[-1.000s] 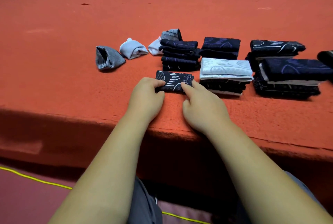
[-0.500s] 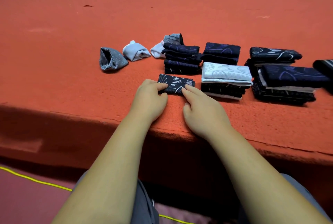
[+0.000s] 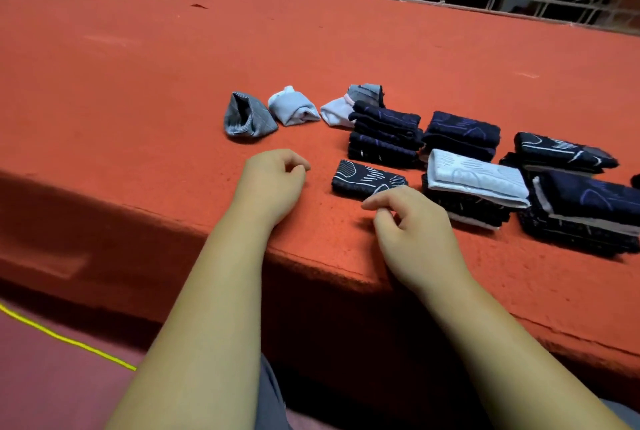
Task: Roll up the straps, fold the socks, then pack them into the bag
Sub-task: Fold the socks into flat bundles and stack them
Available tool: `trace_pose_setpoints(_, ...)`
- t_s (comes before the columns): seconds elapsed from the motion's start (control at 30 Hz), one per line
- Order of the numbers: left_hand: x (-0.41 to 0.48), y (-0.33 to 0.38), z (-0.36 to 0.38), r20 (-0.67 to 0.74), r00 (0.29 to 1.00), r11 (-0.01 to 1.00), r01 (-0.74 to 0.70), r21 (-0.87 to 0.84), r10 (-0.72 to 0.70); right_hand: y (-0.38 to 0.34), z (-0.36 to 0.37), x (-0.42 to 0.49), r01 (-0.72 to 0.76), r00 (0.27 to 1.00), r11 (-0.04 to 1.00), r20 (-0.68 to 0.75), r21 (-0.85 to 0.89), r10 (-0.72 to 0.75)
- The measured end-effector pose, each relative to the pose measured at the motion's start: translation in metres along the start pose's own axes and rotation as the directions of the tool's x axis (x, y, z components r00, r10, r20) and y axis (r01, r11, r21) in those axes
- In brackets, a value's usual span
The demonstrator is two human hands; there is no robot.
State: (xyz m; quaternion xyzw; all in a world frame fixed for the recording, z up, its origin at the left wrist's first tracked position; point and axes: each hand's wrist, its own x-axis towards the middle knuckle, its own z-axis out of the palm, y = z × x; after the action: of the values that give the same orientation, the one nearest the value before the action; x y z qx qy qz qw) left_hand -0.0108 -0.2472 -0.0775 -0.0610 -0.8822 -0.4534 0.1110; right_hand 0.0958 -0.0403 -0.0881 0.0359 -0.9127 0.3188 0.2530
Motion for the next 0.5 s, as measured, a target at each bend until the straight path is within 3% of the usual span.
trace_pose_setpoints(0.23, 0.018, -0.033, -0.039, -0.158, 0.979, 0.992, 0.129, -0.011, -0.129, -0.057, 0.07, 0.069, 0.074, 0.989, 0.996, 0.126, 0.05, -0.08)
trace_pose_setpoints(0.4, 0.027, -0.052, -0.061, -0.215, 0.966, 0.987, 0.155, 0.041, -0.143, -0.083, 0.139, 0.118, -0.026, 0.965, 1.0, 0.26, 0.003, 0.024)
trace_pose_setpoints(0.5, 0.029, -0.064, -0.072, -0.212, 0.959, 0.979, 0.201, 0.044, -0.187, -0.083, 0.165, 0.142, -0.078, 0.964, 0.992, 0.245, -0.101, 0.101)
